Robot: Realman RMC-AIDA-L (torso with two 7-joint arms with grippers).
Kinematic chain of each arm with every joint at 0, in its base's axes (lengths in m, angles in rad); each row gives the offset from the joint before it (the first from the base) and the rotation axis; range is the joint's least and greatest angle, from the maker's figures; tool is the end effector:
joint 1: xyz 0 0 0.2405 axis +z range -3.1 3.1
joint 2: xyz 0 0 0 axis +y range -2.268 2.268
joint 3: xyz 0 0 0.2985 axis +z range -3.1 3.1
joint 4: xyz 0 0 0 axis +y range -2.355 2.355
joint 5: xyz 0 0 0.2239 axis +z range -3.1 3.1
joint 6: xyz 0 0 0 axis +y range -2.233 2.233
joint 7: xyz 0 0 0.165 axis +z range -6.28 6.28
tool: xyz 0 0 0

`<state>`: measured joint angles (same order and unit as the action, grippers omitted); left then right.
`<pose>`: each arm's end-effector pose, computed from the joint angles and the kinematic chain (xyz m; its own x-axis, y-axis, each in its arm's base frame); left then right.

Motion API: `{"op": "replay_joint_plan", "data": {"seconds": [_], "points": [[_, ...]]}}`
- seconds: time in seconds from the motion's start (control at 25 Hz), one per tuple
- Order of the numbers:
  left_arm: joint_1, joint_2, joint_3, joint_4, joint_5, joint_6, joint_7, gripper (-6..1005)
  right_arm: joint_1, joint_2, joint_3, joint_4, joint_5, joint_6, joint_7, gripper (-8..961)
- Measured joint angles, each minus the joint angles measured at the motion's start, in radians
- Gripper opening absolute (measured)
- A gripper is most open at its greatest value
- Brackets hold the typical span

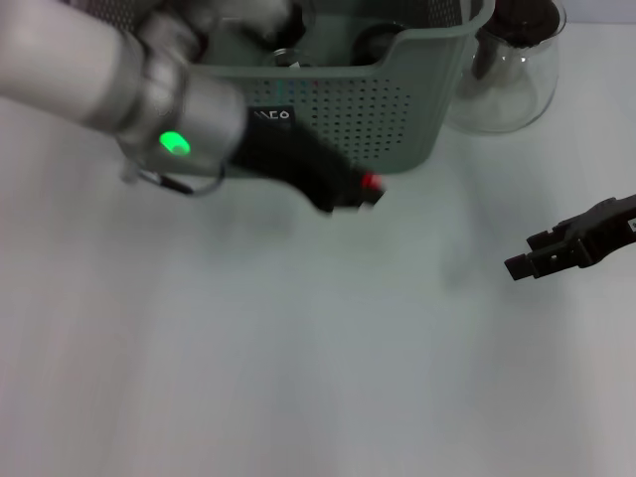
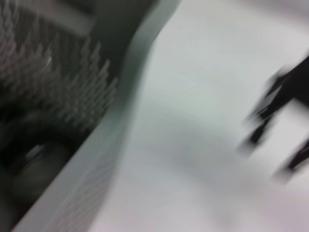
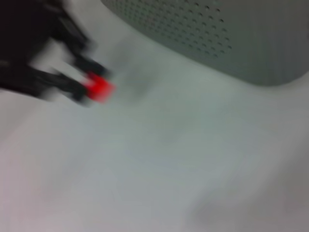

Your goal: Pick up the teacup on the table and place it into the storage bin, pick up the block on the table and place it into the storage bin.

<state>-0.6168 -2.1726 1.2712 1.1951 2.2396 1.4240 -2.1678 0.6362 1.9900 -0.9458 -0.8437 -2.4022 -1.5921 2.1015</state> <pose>-0.1662 0.3910 -0.0871 0.8972 0.4327 0.0883 0.4413 -0.8865 -0.1390 0.3014 0.3878 -0.0153 0.6830 -0.7296 0.0344 -0.7189 -0.6798 -0.1450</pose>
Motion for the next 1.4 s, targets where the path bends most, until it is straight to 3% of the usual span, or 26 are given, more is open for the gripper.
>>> {"op": "replay_joint_plan", "data": {"seconds": [0.12,0.24,0.4,0.56,0.76,0.96,1.2,1.28,1.32,1.4], "points": [[0.007,0.009,-0.176,0.103,-0.169,0.173,0.008,199,0.0,0.0,0.001,0.0,0.0,0.0,0.0,657],[-0.036,0.033,-0.289,0.125,-0.249,0.223,0.008,203,0.005,0.002,0.0,0.0,0.0,0.001,-0.001,657],[-0.105,0.08,-0.314,0.077,-0.179,0.087,-0.037,208,0.008,0.003,-0.001,0.0,0.0,0.001,0.0,658],[-0.206,0.107,-0.31,-0.069,0.009,-0.111,-0.113,213,0.011,0.005,-0.005,0.0,0.0,0.002,0.005,658],[-0.255,0.108,-0.31,-0.158,0.085,-0.195,-0.121,220,0.016,0.006,-0.006,0.0,0.0,0.001,0.006,658],[-0.262,0.091,-0.302,-0.177,0.145,-0.267,-0.123,226,0.02,0.006,-0.007,0.0,0.0,0.0,0.007,658],[-0.255,0.091,-0.302,-0.176,0.149,-0.274,-0.123,458,0.024,0.005,-0.006,0.0,0.0,0.0,0.008,656],[-0.249,0.092,-0.305,-0.167,0.146,-0.265,-0.119,597,0.024,0.005,-0.003,0.0,0.0,0.0,0.005,655],[-0.243,0.091,-0.308,-0.154,0.139,-0.247,-0.115,667,0.024,0.004,-0.002,0.0,0.0,0.0,0.004,655],[-0.199,0.087,-0.312,-0.077,0.078,-0.144,-0.075,701,0.026,0.004,-0.001,0.0,0.0,0.001,0.001,655]]}}
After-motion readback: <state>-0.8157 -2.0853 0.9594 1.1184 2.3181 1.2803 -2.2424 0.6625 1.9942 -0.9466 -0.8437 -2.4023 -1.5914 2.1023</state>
